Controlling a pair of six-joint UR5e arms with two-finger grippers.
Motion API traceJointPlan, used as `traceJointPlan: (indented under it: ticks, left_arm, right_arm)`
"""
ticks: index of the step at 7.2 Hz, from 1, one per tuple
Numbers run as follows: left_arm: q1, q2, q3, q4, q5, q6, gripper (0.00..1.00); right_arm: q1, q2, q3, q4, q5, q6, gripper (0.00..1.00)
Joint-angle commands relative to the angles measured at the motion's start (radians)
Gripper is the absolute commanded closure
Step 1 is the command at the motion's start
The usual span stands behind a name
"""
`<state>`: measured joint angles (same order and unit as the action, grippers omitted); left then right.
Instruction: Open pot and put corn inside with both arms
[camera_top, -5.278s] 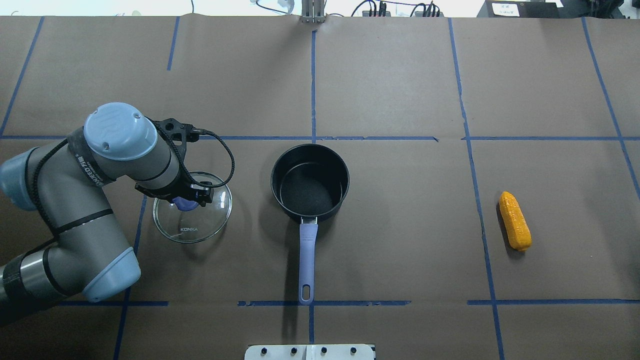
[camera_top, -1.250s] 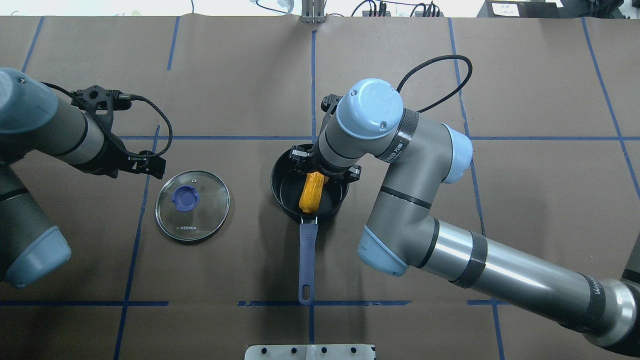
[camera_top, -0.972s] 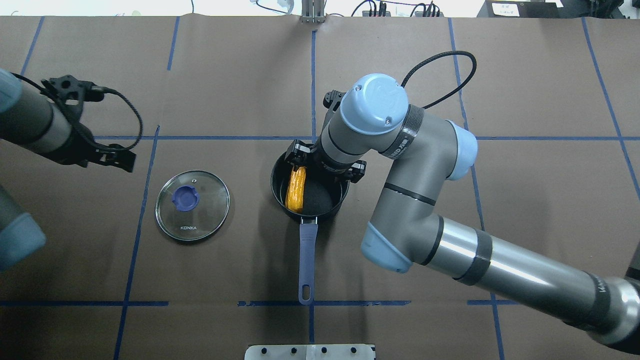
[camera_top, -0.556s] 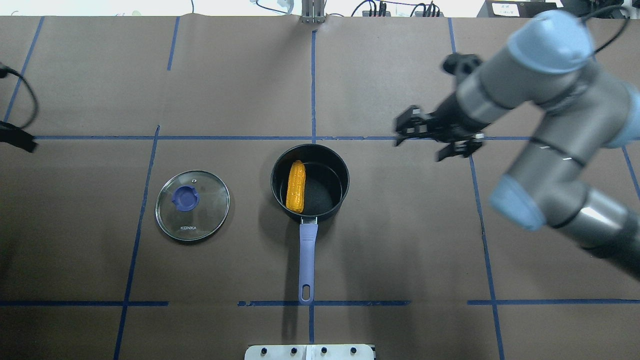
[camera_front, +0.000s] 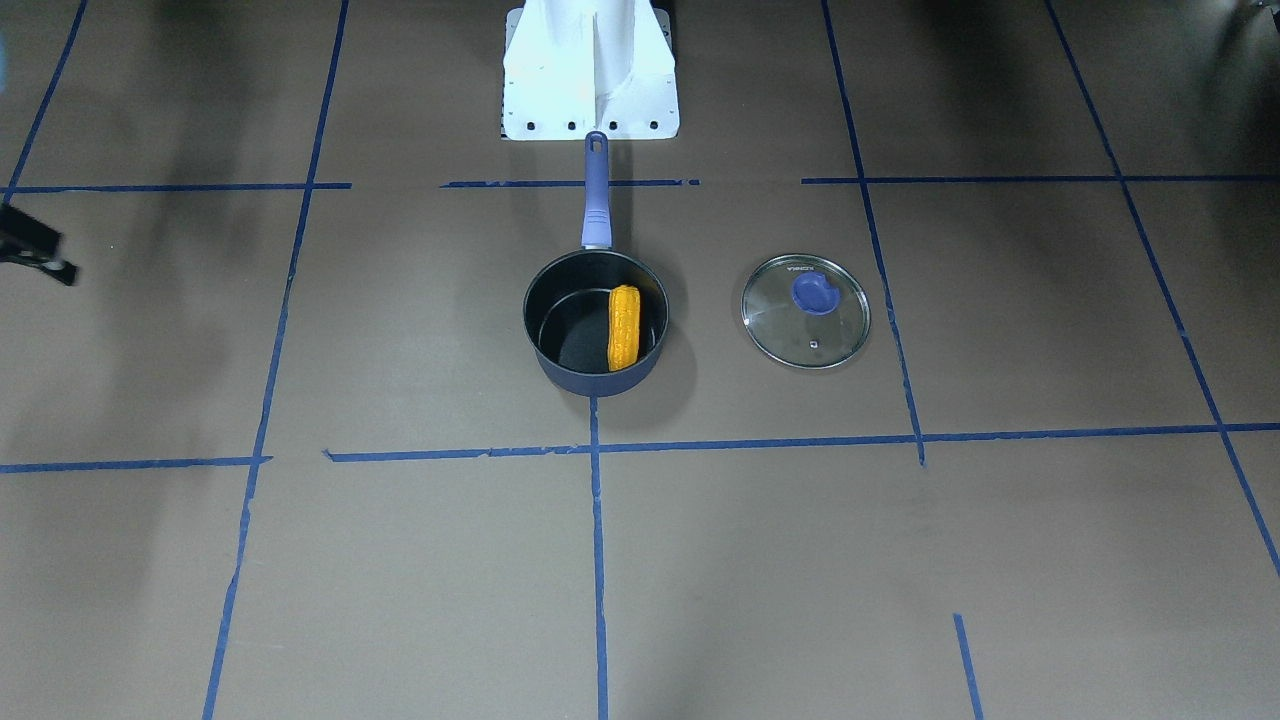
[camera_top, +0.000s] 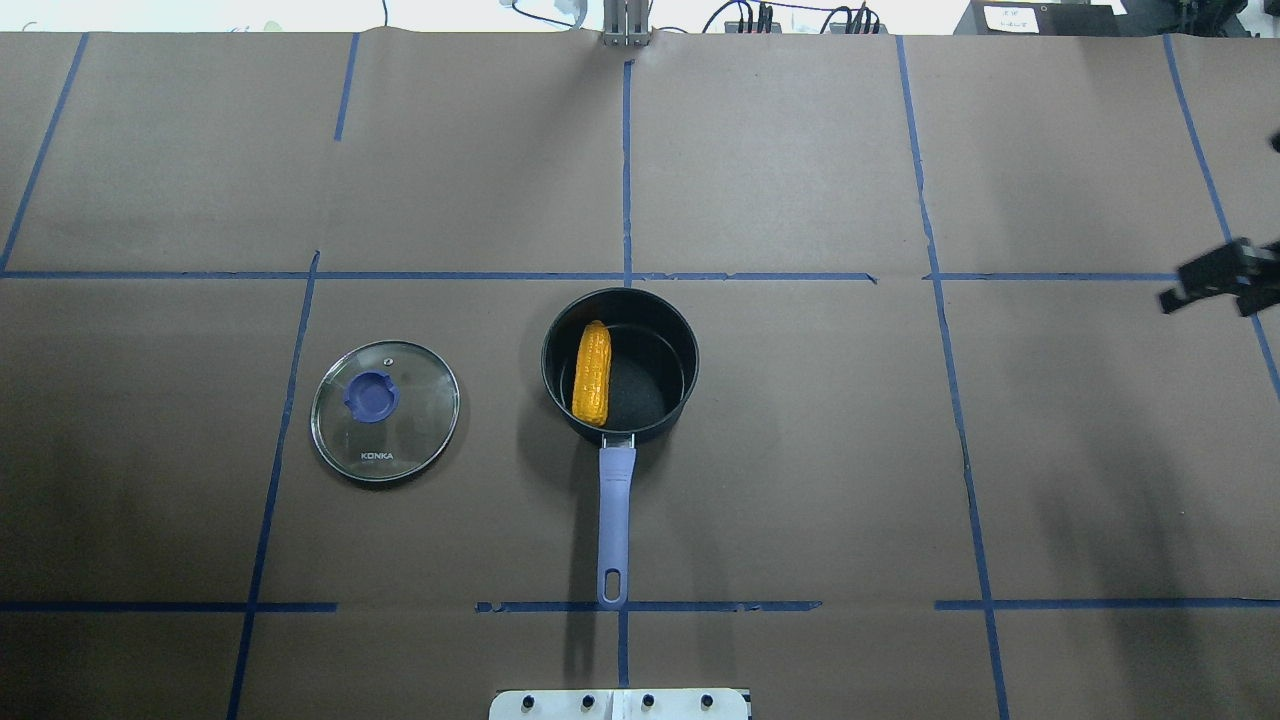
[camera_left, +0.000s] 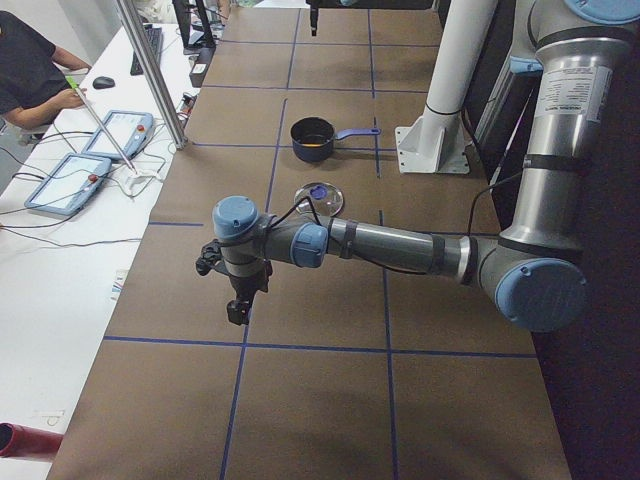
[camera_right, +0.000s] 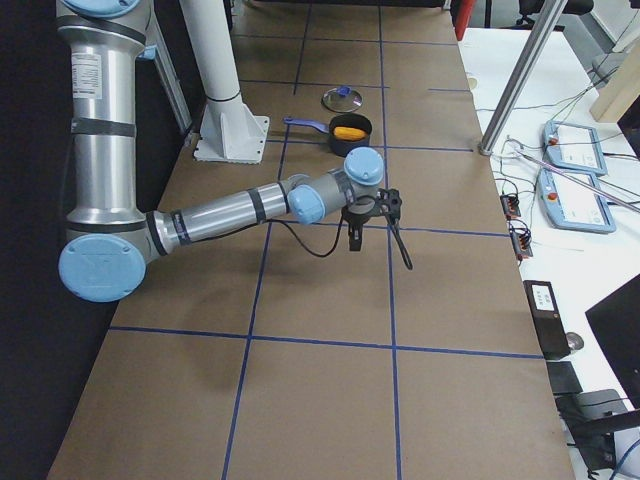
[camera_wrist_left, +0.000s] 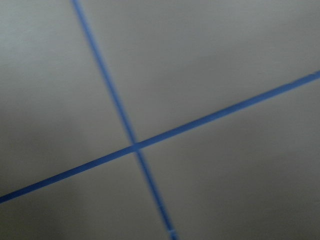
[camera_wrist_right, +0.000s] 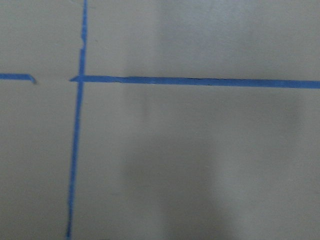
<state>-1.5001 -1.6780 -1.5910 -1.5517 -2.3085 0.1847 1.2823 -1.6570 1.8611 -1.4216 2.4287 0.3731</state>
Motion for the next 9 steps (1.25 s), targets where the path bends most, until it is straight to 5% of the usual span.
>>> traceJointPlan:
  ticks: [1, 9]
  left_arm:
    - [-0.019, -0.003, 0.003, 0.031, -0.035, -0.005, 0.00]
    - [-0.009, 0.133, -0.112, 0.062, -0.149, -0.159, 0.00]
  right_arm:
    - [0.202, -0.063, -0.101, -0.112, -0.026, -0.421, 0.00]
    - [0.232, -0.063, -0.117, -0.148, -0.069, -0.467, 0.00]
